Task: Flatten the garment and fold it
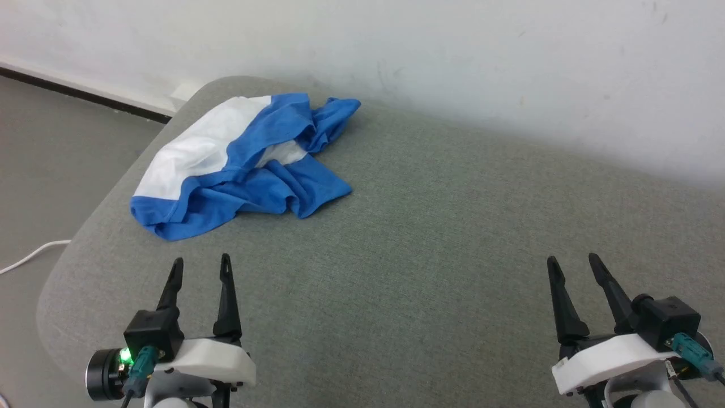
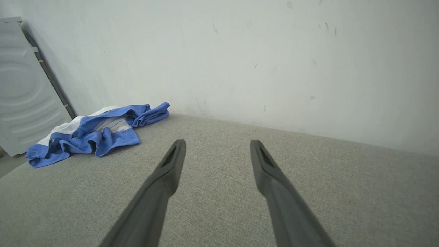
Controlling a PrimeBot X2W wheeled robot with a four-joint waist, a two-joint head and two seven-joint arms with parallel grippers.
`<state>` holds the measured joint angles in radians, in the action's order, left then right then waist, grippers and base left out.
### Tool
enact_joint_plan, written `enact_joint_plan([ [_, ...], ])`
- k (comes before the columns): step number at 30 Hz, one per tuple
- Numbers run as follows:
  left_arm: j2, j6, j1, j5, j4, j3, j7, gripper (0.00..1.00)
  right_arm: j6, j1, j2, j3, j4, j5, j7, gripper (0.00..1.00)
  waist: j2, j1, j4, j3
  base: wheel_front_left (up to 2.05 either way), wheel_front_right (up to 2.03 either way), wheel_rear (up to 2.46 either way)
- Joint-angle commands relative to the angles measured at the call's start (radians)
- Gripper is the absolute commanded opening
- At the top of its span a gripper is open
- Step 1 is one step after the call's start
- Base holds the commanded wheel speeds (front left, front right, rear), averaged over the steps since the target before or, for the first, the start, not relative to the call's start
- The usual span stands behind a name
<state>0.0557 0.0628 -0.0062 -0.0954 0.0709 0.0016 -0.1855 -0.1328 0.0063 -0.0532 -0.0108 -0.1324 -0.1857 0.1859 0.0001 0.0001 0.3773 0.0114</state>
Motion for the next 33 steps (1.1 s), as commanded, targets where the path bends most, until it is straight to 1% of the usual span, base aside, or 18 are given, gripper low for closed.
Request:
enact_joint_plan([
  [1, -0.004, 0.007, -0.001, -0.005, 0.005, 0.005, -0.010, 1.00, 0.002, -0.005, 0.002, 0.001, -0.003, -0.004, 0.009, 1.00, -0.0001, 0.0000, 0.012, 0.002, 0.00, 0.00, 0.00],
  [33, -0.005, 0.033, -0.003, -0.042, 0.052, -0.001, -0.076, 1.00, 0.002, -0.007, 0.003, 0.007, -0.061, -0.036, 0.076, 1.00, -0.0001, -0.0001, 0.140, 0.005, 0.00, 0.00, 0.00],
])
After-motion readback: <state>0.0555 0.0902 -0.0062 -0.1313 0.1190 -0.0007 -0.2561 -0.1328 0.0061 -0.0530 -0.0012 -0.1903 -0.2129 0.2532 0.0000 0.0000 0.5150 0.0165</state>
